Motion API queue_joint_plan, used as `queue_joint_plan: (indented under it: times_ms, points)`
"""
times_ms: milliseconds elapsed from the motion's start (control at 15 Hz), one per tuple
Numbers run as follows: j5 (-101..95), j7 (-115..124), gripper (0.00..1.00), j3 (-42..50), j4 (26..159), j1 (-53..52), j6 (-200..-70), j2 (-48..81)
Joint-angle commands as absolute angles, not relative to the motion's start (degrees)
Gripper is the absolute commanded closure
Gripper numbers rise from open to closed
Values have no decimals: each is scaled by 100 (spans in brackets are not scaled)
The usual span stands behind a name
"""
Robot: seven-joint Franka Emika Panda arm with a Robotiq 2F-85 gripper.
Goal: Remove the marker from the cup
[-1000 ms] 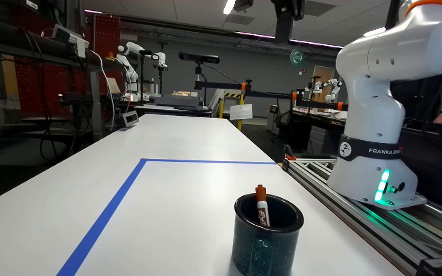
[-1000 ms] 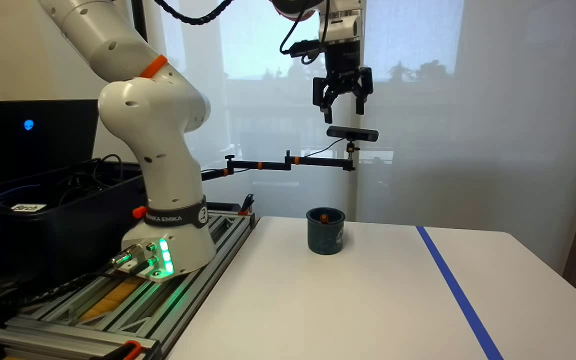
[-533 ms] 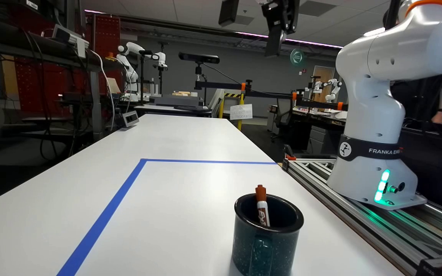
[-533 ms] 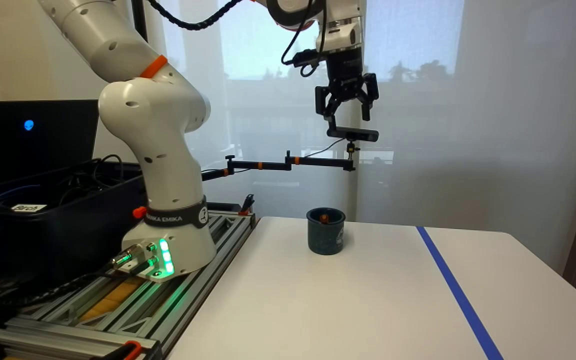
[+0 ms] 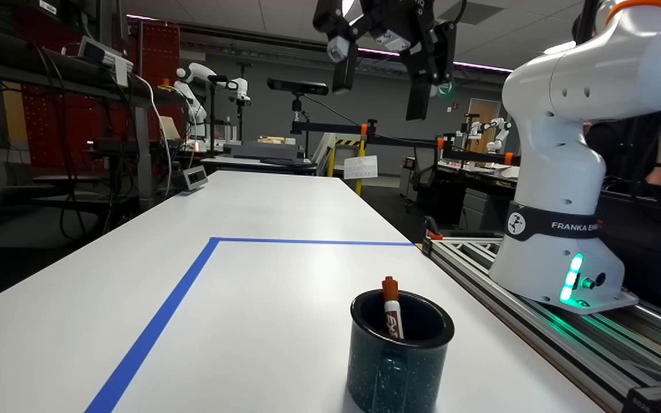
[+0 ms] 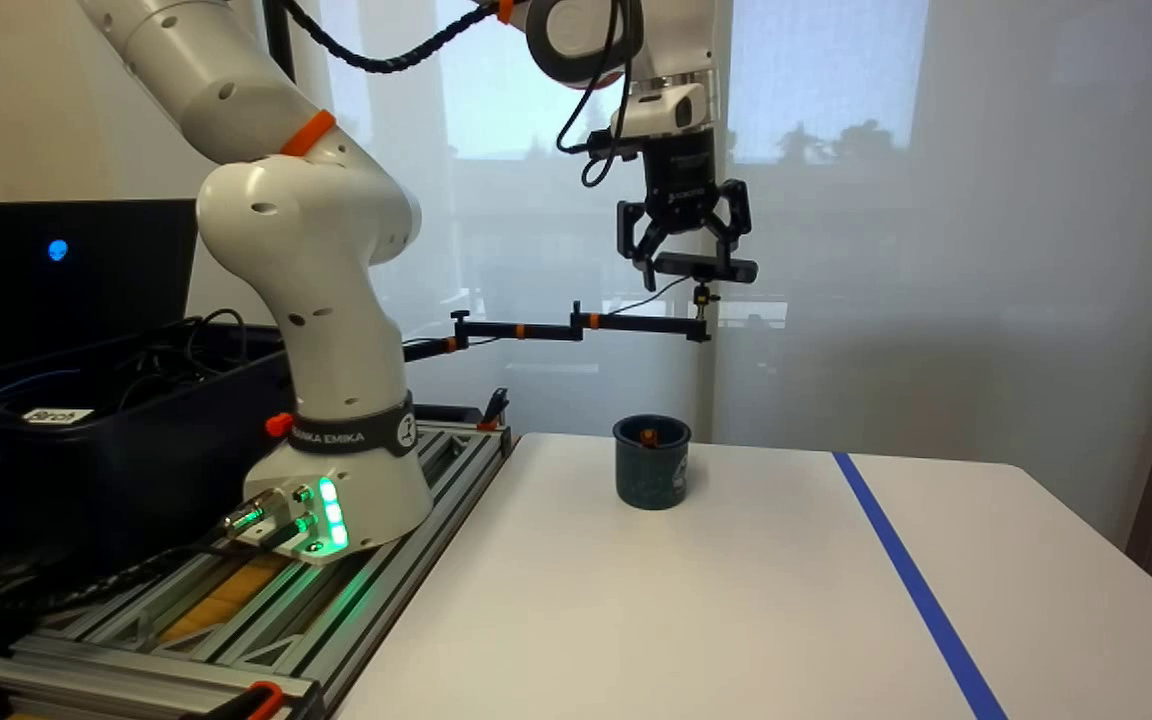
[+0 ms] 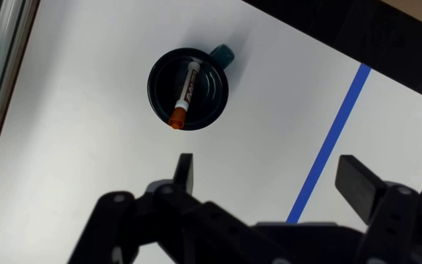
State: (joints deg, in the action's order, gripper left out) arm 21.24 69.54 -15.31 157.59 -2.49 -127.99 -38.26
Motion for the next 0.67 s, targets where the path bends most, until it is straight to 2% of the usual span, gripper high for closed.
queue_joint_plan:
  times_ms: [0, 600]
  points:
    - [2053, 7371, 0, -1517, 15766, -228, -12789, -3715]
    - [2259, 7208, 0, -1217, 15771, -348, -13518, -2851]
